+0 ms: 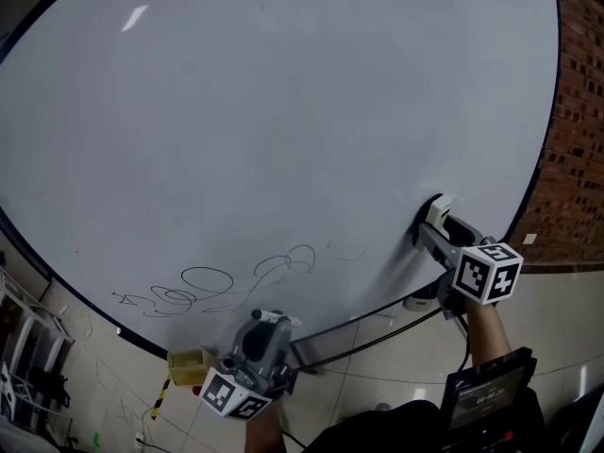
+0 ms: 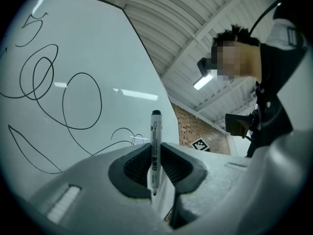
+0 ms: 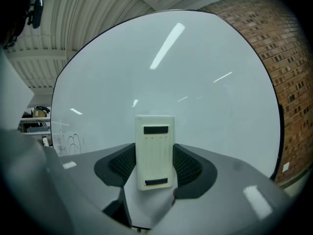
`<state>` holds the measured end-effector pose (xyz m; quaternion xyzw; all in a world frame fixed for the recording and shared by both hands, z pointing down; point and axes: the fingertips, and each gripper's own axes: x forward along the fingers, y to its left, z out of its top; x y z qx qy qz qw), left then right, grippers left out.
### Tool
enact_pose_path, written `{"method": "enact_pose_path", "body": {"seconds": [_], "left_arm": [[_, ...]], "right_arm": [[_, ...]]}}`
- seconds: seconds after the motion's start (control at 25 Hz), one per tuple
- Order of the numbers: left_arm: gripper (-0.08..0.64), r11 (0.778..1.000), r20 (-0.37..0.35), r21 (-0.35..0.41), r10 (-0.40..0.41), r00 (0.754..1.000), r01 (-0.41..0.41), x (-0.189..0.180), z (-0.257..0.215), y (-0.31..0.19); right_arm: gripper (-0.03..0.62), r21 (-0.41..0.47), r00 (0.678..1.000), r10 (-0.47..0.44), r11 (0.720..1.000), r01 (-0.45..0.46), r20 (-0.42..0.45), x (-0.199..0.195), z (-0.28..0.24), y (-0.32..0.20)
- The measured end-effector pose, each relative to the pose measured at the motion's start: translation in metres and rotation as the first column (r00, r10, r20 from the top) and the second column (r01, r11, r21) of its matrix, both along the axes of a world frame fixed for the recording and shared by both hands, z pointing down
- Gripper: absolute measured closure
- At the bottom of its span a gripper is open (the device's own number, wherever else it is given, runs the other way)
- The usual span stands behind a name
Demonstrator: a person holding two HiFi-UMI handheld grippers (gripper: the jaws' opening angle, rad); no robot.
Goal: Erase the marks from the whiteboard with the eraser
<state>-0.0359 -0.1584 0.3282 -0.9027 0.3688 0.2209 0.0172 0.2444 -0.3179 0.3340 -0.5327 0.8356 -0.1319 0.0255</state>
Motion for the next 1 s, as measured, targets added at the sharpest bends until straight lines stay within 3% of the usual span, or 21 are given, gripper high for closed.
{"method": "enact_pose_path", "body": {"seconds": [0.28,0.56,0.8,1.0], "left_arm": [[0.502,0.997,0.02,0.005,-0.073,0.997,0.072,0.0,0.001,0.011],[0.502,0.999,0.022,0.012,-0.036,0.999,0.036,-0.01,0.002,0.013],[0.502,0.999,0.021,0.03,0.026,0.999,-0.026,-0.049,-0.002,0.022],[0.502,0.996,0.013,0.028,0.08,0.997,-0.081,-0.084,0.005,0.03]], "right_arm": [[0.353,0.024,1.0,-0.022,0.999,0.022,0.021,-0.011,0.0,0.005],[0.354,0.026,1.0,-0.02,0.999,0.02,-0.011,-0.046,0.002,0.012],[0.354,0.05,0.999,0.01,0.999,-0.009,-0.034,-0.102,-0.004,0.029],[0.353,0.097,0.994,0.009,0.995,0.002,-0.11,-0.17,-0.016,0.051]]}}
